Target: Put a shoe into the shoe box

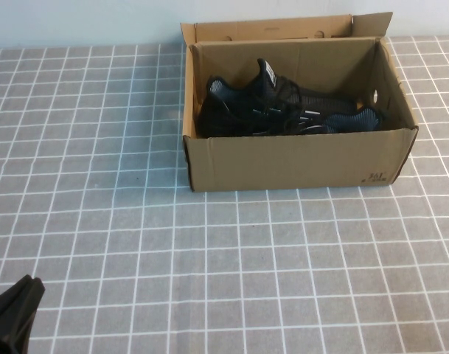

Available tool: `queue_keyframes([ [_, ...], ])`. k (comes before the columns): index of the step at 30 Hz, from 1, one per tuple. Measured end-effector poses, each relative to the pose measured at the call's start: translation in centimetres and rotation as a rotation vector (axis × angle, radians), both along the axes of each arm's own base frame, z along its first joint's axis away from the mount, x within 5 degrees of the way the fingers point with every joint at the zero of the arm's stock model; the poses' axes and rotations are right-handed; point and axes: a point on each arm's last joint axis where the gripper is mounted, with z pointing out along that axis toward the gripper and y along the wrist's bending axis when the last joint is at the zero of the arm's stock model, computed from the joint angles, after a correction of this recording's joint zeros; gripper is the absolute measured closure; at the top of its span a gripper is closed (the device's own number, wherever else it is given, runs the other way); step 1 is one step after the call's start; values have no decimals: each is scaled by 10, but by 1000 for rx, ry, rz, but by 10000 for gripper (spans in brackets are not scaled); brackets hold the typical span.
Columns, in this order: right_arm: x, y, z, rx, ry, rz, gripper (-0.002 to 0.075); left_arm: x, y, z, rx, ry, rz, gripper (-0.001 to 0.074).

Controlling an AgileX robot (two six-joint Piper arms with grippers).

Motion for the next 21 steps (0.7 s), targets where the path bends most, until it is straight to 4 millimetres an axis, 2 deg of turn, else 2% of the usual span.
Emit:
queue_keyframes([
  [16,0,0,-2,12,16,-2,742,0,0,0,0,1,-1,736],
  [21,-1,0,-9,-3,95,-3,742,0,0,0,0,1,-1,736],
])
